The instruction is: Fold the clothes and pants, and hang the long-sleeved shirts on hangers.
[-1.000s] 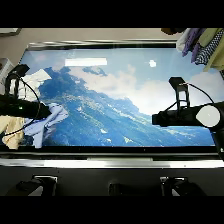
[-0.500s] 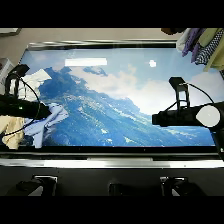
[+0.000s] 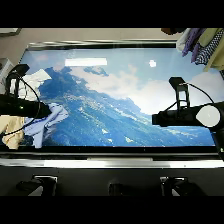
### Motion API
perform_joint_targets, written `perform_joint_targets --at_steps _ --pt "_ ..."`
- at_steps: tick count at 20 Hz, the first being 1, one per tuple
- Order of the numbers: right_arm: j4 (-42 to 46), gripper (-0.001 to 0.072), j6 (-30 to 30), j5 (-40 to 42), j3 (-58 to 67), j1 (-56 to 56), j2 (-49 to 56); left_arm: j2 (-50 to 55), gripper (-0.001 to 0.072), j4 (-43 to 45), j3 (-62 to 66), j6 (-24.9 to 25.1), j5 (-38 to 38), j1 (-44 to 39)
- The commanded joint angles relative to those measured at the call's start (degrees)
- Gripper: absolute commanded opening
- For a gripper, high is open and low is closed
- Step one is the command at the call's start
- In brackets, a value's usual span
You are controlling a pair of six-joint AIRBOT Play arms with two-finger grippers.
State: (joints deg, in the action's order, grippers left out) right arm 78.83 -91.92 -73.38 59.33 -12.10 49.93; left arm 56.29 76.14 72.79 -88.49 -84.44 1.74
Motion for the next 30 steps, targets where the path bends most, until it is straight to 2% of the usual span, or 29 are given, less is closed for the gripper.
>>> perform_joint_targets --at_steps 1,2,3,5,9,14,16,19,20,21,22,24,26,29,30 --pt "-0.61 0.0037 -2.16 -1.40 0.07 -0.04 -0.04 0.15 0.0213 1.05 -0.04 -0.61 -0.42 -0.02" --pt "-0.74 0.0037 -2.84 -2.10 0.07 -0.04 -0.04 0.52 0.0652 4.37 -0.04 -1.46 -0.28 -0.02" --pt "-0.72 0.0037 -2.80 -2.40 0.07 -0.04 -0.04 1.29 0.0720 10.82 -0.07 -6.14 -0.24 0.13" --pt "-0.63 0.0037 -2.80 -3.39 0.07 -0.04 -0.04 3.48 0.0720 19.98 -1.40 -8.17 2.08 2.73" --pt "-0.61 0.0036 -2.80 -3.63 0.07 -0.04 -0.04 7.87 0.0720 19.45 -10.80 -8.07 17.73 10.19" --pt "-0.61 0.0037 -2.82 -4.61 0.07 -0.04 -0.04 16.17 0.0720 19.52 -18.18 -8.07 29.70 14.14" --pt "-0.70 0.0037 -2.86 -4.98 0.07 -0.04 -0.04 20.20 0.0720 19.45 -19.08 -8.09 32.13 14.60" --pt "-0.72 0.0037 -5.35 -4.83 0.07 -0.04 -0.04 25.99 0.0720 17.94 -19.04 -8.20 30.77 14.56" --pt "-0.76 0.0037 -5.46 -4.70 0.07 -0.04 -0.04 26.82 0.0564 15.87 -19.04 -7.98 30.01 14.56" --pt "-0.94 0.0037 -5.49 -4.70 0.07 -0.04 -0.04 26.91 0.0056 13.38 -19.04 -7.98 29.11 14.51" --pt "-1.38 0.0037 -6.01 -4.79 0.07 -0.04 -0.04 26.67 0.0020 9.81 -18.91 -6.78 28.98 14.14" --pt "-1.92 0.0037 -7.23 -4.79 0.07 -0.04 -0.04 26.53 0.0019 -0.42 -16.96 0.07 28.06 11.65" --pt "-1.90 0.0037 -7.82 -5.49 0.07 -0.04 -0.04 26.18 0.0019 -10.97 -13.22 5.20 26.73 5.75" --pt "-1.53 0.0037 -7.80 -8.04 0.07 -0.04 -0.07 26.60 0.0018 -17.11 -4.96 5.66 27.87 -8.24" --pt "-1.01 0.0036 -7.85 -8.98 0.07 -0.04 -0.13 27.08 0.0018 -17.07 -2.27 3.45 30.34 -13.51"
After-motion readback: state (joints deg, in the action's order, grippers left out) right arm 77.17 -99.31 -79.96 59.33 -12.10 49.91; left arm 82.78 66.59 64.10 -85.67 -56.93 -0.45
